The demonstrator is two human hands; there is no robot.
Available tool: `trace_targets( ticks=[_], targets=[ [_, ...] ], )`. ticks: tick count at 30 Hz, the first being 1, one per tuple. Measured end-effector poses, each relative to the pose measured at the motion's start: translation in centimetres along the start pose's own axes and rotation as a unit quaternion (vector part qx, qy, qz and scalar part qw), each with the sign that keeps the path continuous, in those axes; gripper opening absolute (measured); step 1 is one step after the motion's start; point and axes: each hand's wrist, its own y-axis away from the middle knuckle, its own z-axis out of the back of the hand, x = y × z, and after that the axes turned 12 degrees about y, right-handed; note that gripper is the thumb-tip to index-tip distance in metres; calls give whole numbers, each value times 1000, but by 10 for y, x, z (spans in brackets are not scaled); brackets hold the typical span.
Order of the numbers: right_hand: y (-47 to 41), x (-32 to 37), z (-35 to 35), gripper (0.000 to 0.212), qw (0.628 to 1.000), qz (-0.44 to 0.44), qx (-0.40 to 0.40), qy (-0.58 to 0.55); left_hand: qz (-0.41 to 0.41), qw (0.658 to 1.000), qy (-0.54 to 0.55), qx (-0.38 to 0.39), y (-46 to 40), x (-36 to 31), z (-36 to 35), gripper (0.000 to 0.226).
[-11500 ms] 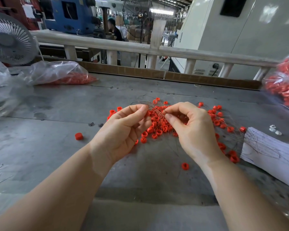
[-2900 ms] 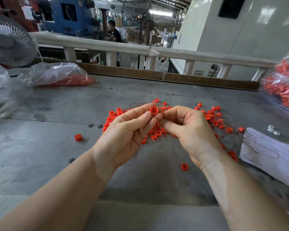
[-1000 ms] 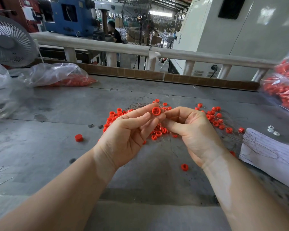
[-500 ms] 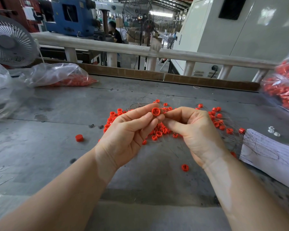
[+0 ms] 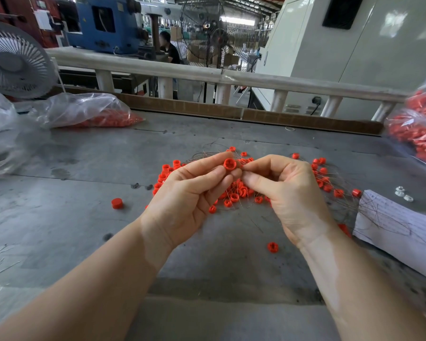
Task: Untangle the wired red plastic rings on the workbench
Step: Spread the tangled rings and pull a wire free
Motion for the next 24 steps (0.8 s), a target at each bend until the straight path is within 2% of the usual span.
trace_targets(
  ticks=[14,24],
  targets=[
    [-1,0,-1,26,999,-5,22,-40,-2,999,-39,6,1,1,-1,24],
    [-1,0,0,24,1000,8,13,-14,1,999,-32,-4,0,-1,2,22]
  ],
)
